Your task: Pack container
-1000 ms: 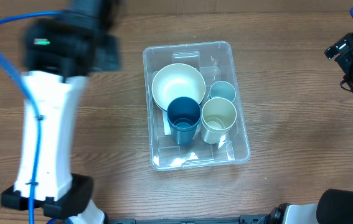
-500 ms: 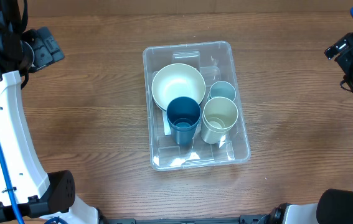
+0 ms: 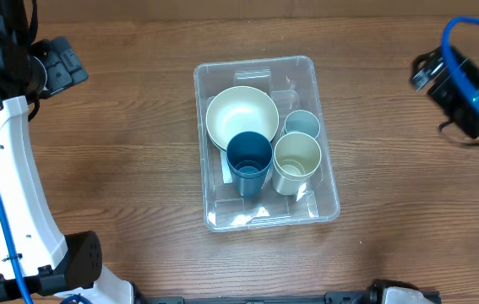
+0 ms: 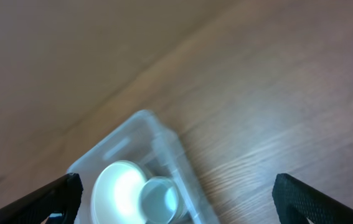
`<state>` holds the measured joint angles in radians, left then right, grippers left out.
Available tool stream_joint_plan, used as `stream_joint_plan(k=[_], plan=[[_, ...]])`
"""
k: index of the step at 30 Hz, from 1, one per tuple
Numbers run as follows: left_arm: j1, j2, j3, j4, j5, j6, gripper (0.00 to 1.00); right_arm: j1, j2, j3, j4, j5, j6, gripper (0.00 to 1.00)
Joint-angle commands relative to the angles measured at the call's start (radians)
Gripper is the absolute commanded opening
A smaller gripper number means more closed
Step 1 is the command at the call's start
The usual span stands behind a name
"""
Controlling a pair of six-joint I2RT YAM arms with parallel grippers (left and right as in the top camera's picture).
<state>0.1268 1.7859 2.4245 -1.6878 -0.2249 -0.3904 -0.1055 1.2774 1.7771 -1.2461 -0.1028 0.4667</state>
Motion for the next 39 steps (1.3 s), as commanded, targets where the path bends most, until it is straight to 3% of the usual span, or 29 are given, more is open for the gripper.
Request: stream_joint_plan(k=[1, 4, 10, 20, 24, 30, 39], plan=[[0.005, -0.025, 0.016, -0.002, 0.006, 0.002, 1.00, 0.098, -0.143, -0.010, -0.002, 0.229, -0.010, 1.00], [0.005, -0.025, 0.016, -0.002, 0.006, 0.002, 1.00, 0.130, -0.269, -0.090, 0.040, 0.234, -0.080, 1.00], [0.005, -0.025, 0.016, -0.002, 0.006, 0.002, 1.00, 0.124, -0.581, -0.429, 0.196, 0.206, -0.202, 1.00], [0.005, -0.025, 0.016, -0.002, 0.006, 0.002, 1.00, 0.109, -1.023, -1.090, 0.380, 0.203, -0.207, 1.00], [0.005, -0.025, 0.016, -0.002, 0.006, 0.002, 1.00, 0.109, -1.111, -1.282, 0.474, 0.201, -0.206, 1.00], [0.005, -0.025, 0.016, -0.002, 0.006, 0.002, 1.00, 0.109, -1.239, -1.469, 0.540, 0.195, -0.206, 1.00], [0.005, -0.025, 0.016, -0.002, 0.006, 0.002, 1.00, 0.109, -1.273, -1.559, 0.539, 0.195, -0.206, 1.00]])
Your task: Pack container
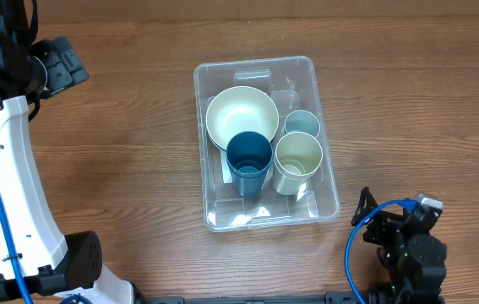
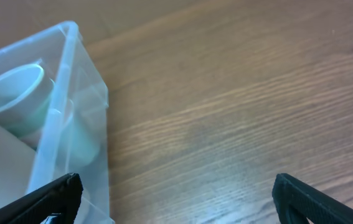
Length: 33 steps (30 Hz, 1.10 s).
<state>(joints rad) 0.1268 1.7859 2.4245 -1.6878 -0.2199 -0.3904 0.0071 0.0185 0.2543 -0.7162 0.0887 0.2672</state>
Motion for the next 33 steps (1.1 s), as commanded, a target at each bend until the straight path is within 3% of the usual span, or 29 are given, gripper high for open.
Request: stream_joint_plan(k=[1, 9, 27, 30, 33], plan=[[0.005, -0.025, 0.016, -0.002, 0.001, 0.002, 1.00, -0.003, -0.014, -0.046, 0.008, 0.003, -0.006, 1.00], [0.005, -0.025, 0.016, -0.002, 0.001, 0.002, 1.00, -0.003, -0.014, -0.064, -0.102, 0.003, -0.006, 1.00], [0.005, -0.054, 0.016, -0.001, -0.023, 0.035, 1.00, -0.003, -0.014, -0.064, -0.101, 0.003, -0.006, 1.00], [0.003, -0.127, -0.040, 0.108, -0.076, 0.055, 1.00, -0.003, -0.014, -0.064, -0.101, 0.003, -0.006, 1.00], [-0.007, -0.256, -0.214, 0.267, -0.060, 0.061, 1.00, -0.003, -0.014, -0.064, -0.101, 0.003, -0.006, 1.00]])
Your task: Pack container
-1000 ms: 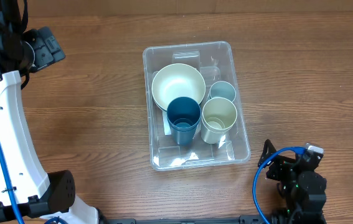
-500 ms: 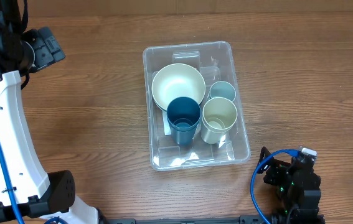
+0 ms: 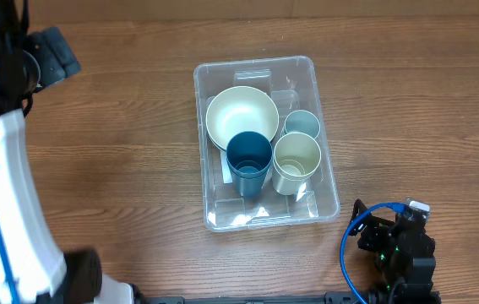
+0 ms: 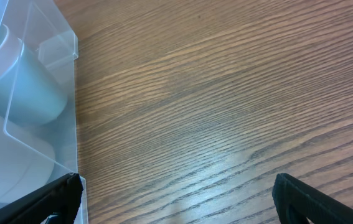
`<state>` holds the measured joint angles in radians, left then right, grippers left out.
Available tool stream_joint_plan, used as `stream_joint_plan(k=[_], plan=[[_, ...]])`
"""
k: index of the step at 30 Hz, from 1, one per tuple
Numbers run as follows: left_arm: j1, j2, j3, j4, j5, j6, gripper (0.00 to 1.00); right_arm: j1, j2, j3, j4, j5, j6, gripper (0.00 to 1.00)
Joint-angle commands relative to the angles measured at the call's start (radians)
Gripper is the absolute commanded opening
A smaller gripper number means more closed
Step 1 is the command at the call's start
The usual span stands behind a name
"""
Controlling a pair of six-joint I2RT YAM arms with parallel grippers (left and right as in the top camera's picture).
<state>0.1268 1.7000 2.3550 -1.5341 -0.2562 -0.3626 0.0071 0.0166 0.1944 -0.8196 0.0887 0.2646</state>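
The clear plastic container [image 3: 323,181] sits mid-table. Inside it are a cream bowl [image 3: 241,116], a dark blue cup [image 3: 248,159], a cream cup [image 3: 296,160] and a small light blue cup [image 3: 302,125]. My right gripper [image 4: 176,202] is open with only bare wood between its fingertips [image 4: 301,199]. It sits low at the front right [image 3: 391,249], just right of the container's near corner [image 4: 39,124]. Of the left arm [image 3: 45,59], only the black upper part shows at the far left; its fingers are hidden.
A white arm column [image 3: 7,203] runs down the left edge. Blue cable [image 3: 357,241] loops beside the right arm. Bare wooden table [image 3: 416,127] surrounds the container on all sides.
The right arm has shifted slightly left at the front right, and its wrist view now looks more steeply down at the wood beside the container's corner. The left arm's black part sits higher.
The right arm was first at the far right edge, its open gripper looking at the container from a distance. Then it was down at the front right, next to the container's corner. It stays there now, still open and holding nothing.
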Motion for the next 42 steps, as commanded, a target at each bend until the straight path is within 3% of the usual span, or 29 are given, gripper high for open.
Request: stream_joint_plan(k=[1, 5, 9, 11, 20, 26, 32, 42], plan=[[-0.013, -0.206, -0.200, 0.164, -0.013, 0.054, 1.00, -0.003, -0.012, -0.004, 0.002, 0.003, -0.004, 1.00], [-0.074, -0.450, -0.619, 0.560, 0.093, 0.216, 1.00, -0.003, -0.012, -0.004, 0.002, 0.003, -0.004, 1.00], [-0.133, -0.674, -1.007, 0.851, 0.100, 0.282, 1.00, -0.003, -0.012, -0.004, 0.002, 0.003, -0.004, 1.00], [-0.141, -0.758, -1.148, 0.918, 0.101, 0.289, 1.00, -0.003, -0.012, -0.004, 0.002, 0.003, -0.004, 1.00], [-0.142, -1.170, -1.721, 1.081, 0.135, 0.289, 1.00, -0.003, -0.012, -0.004, 0.002, 0.003, -0.004, 1.00], [-0.141, -1.405, -1.982, 1.153, 0.135, 0.288, 1.00, -0.003, -0.012, -0.004, 0.002, 0.003, -0.004, 1.00], [-0.142, -1.559, -2.139, 1.173, 0.157, 0.288, 1.00, -0.003, -0.012, -0.004, 0.002, 0.003, -0.004, 1.00], [-0.142, -1.697, -2.249, 1.189, 0.172, 0.277, 1.00, -0.003, -0.012, -0.004, 0.002, 0.003, -0.004, 1.00]])
